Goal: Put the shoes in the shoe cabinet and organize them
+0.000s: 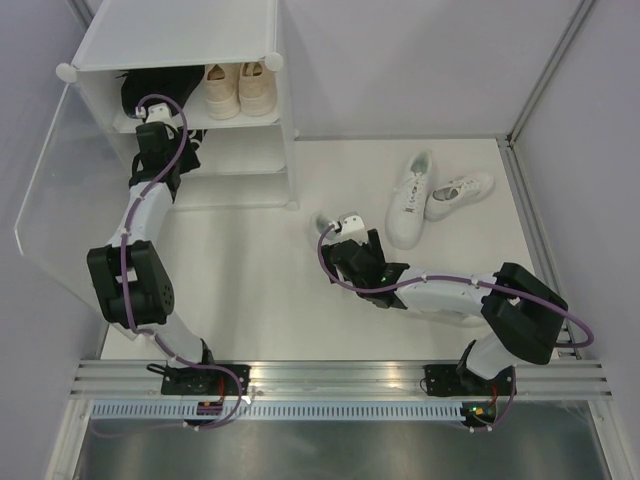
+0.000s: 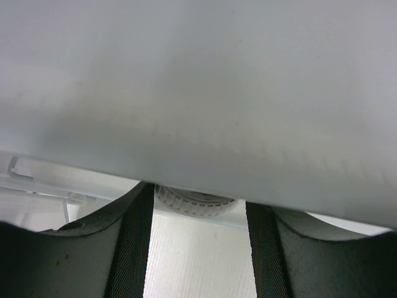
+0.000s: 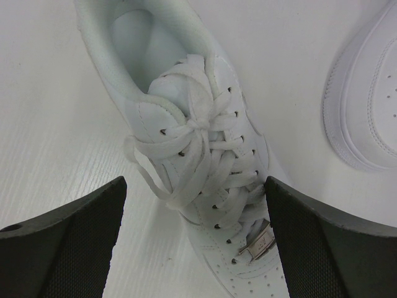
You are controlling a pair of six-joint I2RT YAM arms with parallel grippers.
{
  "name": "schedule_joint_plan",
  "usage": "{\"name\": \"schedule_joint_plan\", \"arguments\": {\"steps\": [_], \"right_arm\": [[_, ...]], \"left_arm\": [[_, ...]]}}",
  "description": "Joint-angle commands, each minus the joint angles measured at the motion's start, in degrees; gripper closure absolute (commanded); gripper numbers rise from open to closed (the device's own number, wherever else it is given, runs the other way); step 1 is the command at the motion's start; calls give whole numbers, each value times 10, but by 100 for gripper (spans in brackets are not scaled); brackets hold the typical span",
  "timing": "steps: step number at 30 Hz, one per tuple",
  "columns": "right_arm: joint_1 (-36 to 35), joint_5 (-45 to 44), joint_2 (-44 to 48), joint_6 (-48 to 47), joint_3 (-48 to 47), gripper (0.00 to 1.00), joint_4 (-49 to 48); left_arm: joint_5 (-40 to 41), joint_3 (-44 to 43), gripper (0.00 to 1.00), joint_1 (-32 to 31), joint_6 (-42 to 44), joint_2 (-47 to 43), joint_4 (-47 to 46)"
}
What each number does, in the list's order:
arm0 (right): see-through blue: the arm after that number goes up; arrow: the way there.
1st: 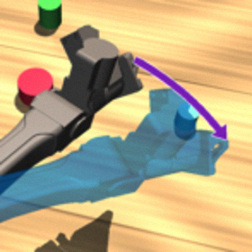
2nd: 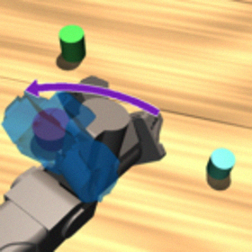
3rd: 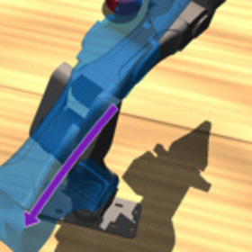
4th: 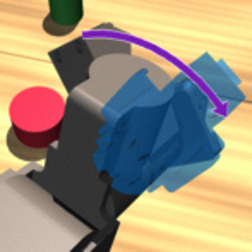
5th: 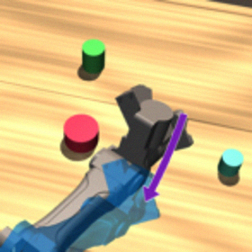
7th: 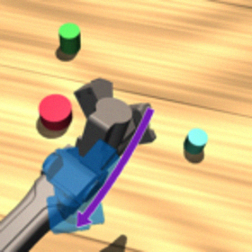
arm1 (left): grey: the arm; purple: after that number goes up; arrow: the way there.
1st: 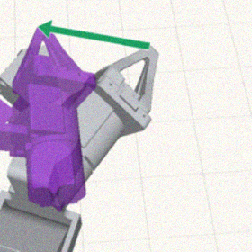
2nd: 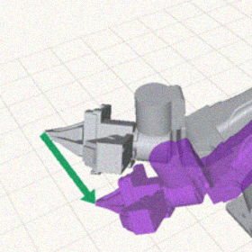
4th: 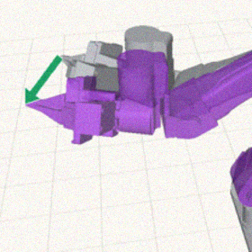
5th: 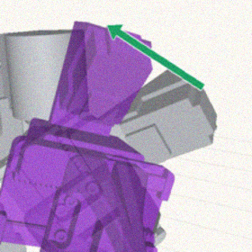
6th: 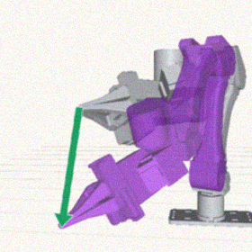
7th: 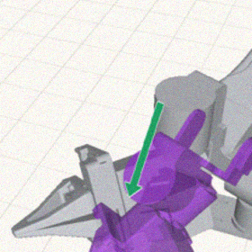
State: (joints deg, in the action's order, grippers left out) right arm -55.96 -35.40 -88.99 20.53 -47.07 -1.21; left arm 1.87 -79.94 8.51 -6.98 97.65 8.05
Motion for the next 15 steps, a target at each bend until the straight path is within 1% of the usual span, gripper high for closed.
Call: {"name": "schedule_joint_plan", "arguments": {"steps": [1, 4, 5, 6, 15], "right_arm": [[2, 2, -10, -1, -20, 4, -4], [2, 3, -13, -1, -21, 4, -1], [2, 3, -13, -1, -22, 4, 0], [2, 2, -13, -1, -23, 4, 1], [2, 2, -19, 2, -27, 4, 6]], "left_arm": [[39, 30, 64, 3, -24, 32, -77], [35, 63, 63, 2, -33, 20, -102], [35, 71, 61, 2, -36, 16, -108], [35, 82, 60, 3, -37, 16, -111], [40, 127, 62, 3, -51, 11, -147]]}}
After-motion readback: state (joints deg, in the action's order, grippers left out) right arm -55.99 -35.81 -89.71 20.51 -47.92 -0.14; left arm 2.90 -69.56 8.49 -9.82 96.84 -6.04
